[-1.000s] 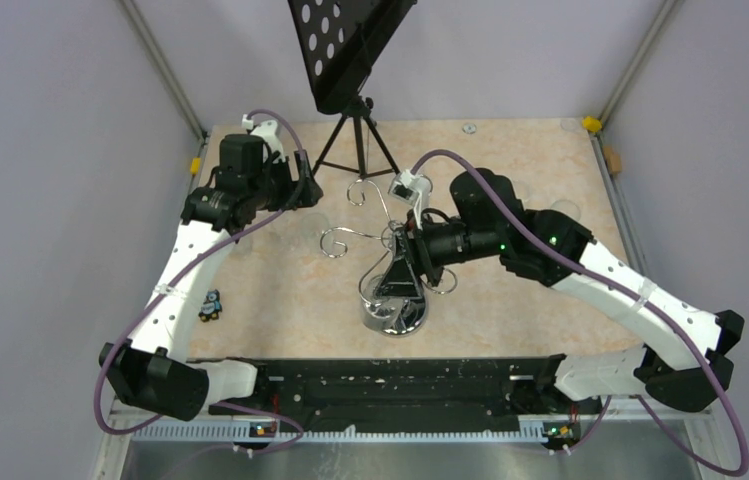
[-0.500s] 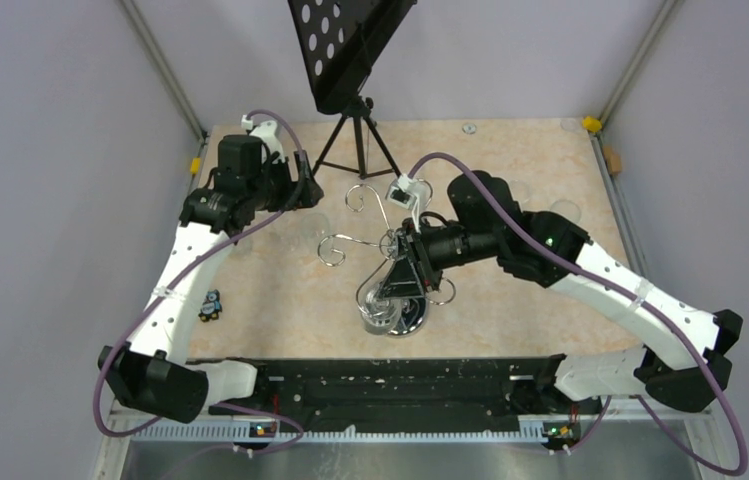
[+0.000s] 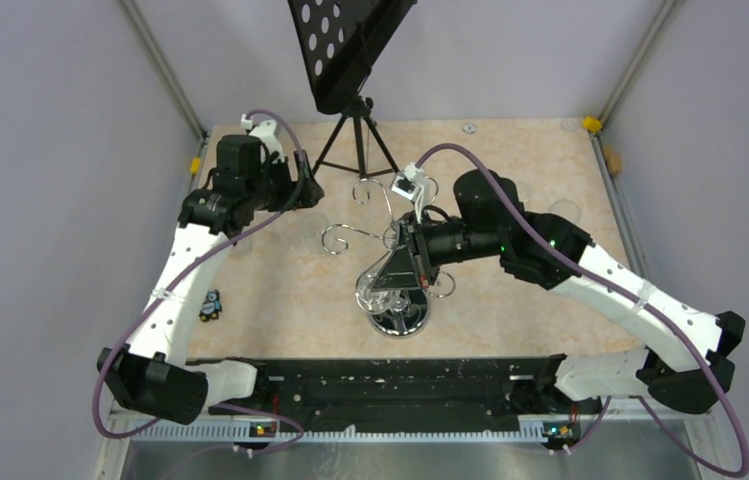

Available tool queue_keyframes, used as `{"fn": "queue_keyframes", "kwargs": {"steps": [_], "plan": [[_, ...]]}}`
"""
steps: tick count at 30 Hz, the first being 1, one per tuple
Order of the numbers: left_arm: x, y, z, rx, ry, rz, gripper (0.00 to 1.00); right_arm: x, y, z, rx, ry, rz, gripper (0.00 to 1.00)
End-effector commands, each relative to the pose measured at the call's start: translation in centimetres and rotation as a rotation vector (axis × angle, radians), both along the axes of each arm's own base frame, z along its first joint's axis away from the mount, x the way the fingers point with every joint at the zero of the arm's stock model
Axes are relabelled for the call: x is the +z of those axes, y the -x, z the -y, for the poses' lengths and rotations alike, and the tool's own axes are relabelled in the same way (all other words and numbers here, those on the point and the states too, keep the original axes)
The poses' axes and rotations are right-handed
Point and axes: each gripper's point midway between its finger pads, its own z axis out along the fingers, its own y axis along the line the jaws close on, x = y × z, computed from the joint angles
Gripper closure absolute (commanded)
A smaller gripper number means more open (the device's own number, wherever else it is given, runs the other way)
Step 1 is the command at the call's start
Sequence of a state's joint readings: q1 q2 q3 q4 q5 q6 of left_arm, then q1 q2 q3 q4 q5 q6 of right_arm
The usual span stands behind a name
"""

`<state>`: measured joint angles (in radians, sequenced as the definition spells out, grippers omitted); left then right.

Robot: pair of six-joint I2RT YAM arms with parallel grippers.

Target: Take the wine glass off the wine glass rack

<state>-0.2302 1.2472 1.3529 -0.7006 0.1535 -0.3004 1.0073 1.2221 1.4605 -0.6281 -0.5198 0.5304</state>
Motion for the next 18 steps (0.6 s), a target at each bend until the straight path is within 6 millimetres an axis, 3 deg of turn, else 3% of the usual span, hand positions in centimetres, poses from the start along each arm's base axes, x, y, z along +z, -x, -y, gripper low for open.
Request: {"fn": "queue_keyframes", "kwargs": {"steps": [1,8,18], "plan": [[2.0,-0.2,0.1,-0.009,0.022,0.08,0.16,2.9,-0.3,-0.3,-0.039,-0.127,-0.003,1.0],[1.9,-0.2,0.1,-0.011,0.023,0.078,0.16,4.7,0.0,-0.2,-0.004,-0.253,-0.102,1.0],[2.0,-0.1,0.2,-0.013,0.029,0.081,0.16,5.5,0.0,-0.3,0.003,-0.311,-0.089,1.0]]}}
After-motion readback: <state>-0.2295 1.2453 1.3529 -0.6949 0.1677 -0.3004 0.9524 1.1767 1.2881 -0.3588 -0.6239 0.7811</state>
